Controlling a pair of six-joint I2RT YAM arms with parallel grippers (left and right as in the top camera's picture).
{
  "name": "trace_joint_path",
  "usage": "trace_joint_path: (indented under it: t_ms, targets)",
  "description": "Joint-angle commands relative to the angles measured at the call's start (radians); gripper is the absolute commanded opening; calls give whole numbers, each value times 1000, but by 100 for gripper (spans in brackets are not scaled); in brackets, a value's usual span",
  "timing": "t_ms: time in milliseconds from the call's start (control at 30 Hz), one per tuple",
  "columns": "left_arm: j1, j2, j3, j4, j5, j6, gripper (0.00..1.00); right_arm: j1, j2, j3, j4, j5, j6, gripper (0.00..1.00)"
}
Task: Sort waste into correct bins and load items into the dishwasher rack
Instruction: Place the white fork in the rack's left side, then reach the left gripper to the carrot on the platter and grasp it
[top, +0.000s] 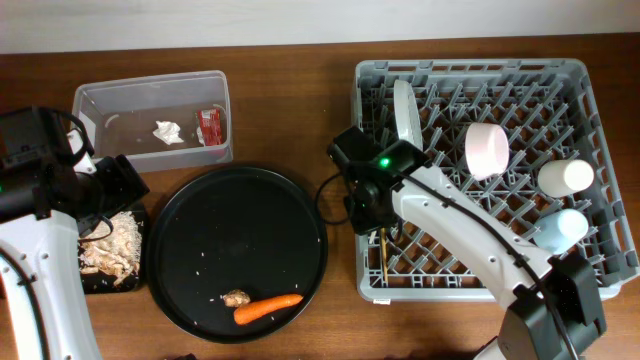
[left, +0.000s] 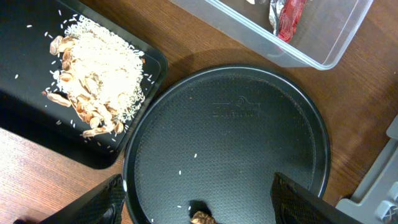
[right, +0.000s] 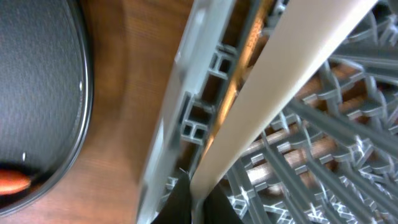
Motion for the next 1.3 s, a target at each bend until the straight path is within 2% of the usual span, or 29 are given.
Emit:
trace_joint_path:
  t_ms: [0,67,100,267,300,467,567,667,767,800,867,900,1000,1100,1167,1267]
  targets:
    - [-5,-5,6,-6,15,-6,74,-19,-6,-65,81,9,-41,6]
    - [-5,-5,6,-6,35,-6,74,-28,-6,-92,115,10,-41,6]
    - [-5,-5,6,-8,34,-6,75,-33,-6,-104,128,10,-42,18]
    - [-5,-5,6,-21,34,-6,74,-52,-6,-122,154,9,-59,24]
    - [-5,-5,6,-25,34,-6,75,-55,-6,-121,159,8,-58,28]
    - [-27,-5,6,-36,34,-6,75,-59,-48,-103,152,-37,-54,31]
    - [-92,-5,6,-36,34,-6,75,-93,-173,-61,122,-53,-19,34]
    - [-183,-5,6,-57,34,-6,75,-223,-320,-30,75,-65,-11,40]
    - [-269,-5,-3,-90,34,-6,75,-380,-413,-29,44,-123,-79,54]
    - [-301,-5,-12,-99,34,-6,75,-436,-435,-29,29,-147,-110,63]
    - [-373,-5,-49,-108,34,-7,76,-564,-468,-29,-13,-169,-160,70]
    - [-415,-5,-80,-109,34,-15,76,-640,-475,-29,-51,-176,-158,70]
    - [-529,-5,-199,-102,47,-140,78,-782,-467,-32,-87,-283,-153,71]
    - [-622,-5,-304,-59,60,-140,79,-822,-453,-32,-95,-294,-153,71]
    - [-687,-5,-361,-11,60,-97,79,-820,-442,-32,-95,-297,-153,71]
    - [-768,-3,-416,71,60,51,80,-820,-431,-32,-96,-297,-153,71]
